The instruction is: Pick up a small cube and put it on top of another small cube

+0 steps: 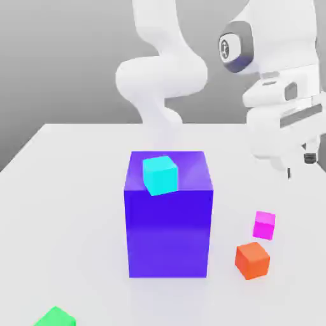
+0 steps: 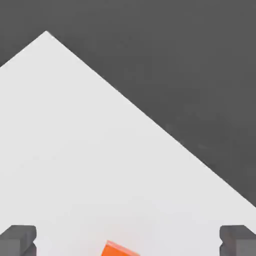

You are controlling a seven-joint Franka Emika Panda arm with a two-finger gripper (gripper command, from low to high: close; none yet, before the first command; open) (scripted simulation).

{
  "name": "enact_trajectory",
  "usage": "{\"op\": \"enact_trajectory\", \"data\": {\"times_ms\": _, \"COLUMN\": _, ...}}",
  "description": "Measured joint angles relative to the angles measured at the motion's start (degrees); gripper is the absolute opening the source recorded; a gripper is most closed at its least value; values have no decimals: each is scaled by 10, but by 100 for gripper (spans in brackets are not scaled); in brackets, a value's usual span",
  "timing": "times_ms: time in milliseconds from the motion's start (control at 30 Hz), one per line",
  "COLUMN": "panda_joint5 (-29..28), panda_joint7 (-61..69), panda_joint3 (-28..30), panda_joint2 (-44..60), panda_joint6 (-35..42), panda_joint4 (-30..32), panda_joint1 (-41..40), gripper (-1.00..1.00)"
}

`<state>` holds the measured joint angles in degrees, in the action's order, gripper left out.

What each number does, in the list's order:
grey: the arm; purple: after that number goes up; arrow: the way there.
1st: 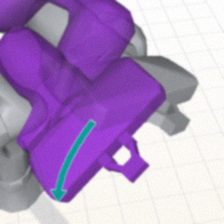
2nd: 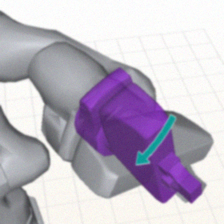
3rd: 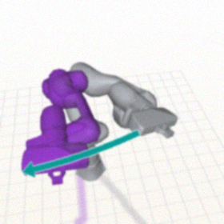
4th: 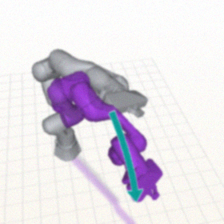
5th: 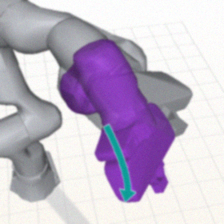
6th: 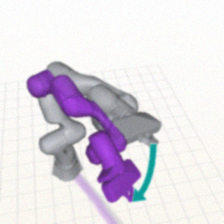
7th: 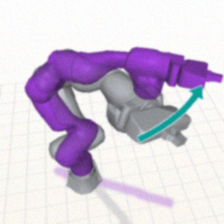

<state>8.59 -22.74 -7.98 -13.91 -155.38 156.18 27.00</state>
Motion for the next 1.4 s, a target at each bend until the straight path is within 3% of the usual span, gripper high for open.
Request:
{"op": "enact_trajectory", "data": {"times_ms": 167, "panda_joint5": -20, "panda_joint7": 26, "panda_joint3": -42, "panda_joint2": 76, "panda_joint6": -59, "panda_joint4": 60, "panda_joint1": 42, "gripper": 0}}
{"op": "enact_trajectory", "data": {"times_ms": 267, "panda_joint5": -67, "panda_joint7": 16, "panda_joint3": -62, "panda_joint2": 124, "panda_joint6": -96, "panda_joint4": 92, "panda_joint1": 59, "gripper": 0}}
{"op": "enact_trajectory", "data": {"times_ms": 367, "panda_joint5": -139, "panda_joint7": -28, "panda_joint3": -37, "panda_joint2": 183, "panda_joint6": -142, "panda_joint4": 89, "panda_joint1": 75, "gripper": 0}}
{"op": "enact_trajectory", "data": {"times_ms": 500, "panda_joint5": -197, "panda_joint7": -71, "panda_joint3": 44, "panda_joint2": 265, "panda_joint6": -208, "panda_joint4": 74, "panda_joint1": 140, "gripper": 0}}
{"op": "enact_trajectory", "data": {"times_ms": 533, "panda_joint5": -200, "panda_joint7": -75, "panda_joint3": 60, "panda_joint2": 285, "panda_joint6": -224, "panda_joint4": 71, "panda_joint1": 156, "gripper": -100}}
{"op": "enact_trajectory", "data": {"times_ms": 733, "panda_joint5": -204, "panda_joint7": -79, "panda_joint3": 68, "panda_joint2": 294, "panda_joint6": -232, "panda_joint4": 69, "panda_joint1": 163, "gripper": -100}}
{"op": "enact_trajectory", "data": {"times_ms": 833, "panda_joint5": -190, "panda_joint7": -66, "panda_joint3": 44, "panda_joint2": 259, "panda_joint6": -203, "panda_joint4": 76, "panda_joint1": 142, "gripper": -100}}
{"op": "enact_trajectory", "data": {"times_ms": 1033, "panda_joint5": -96, "panda_joint7": 2, "panda_joint3": 2, "panda_joint2": 147, "panda_joint6": -107, "panda_joint4": 93, "panda_joint1": 126, "gripper": -100}}
{"op": "enact_trajectory", "data": {"times_ms": 1400, "panda_joint5": -70, "panda_joint7": 95, "panda_joint3": 130, "panda_joint2": 242, "panda_joint6": 39, "panda_joint4": -116, "panda_joint1": -53, "gripper": -100}}
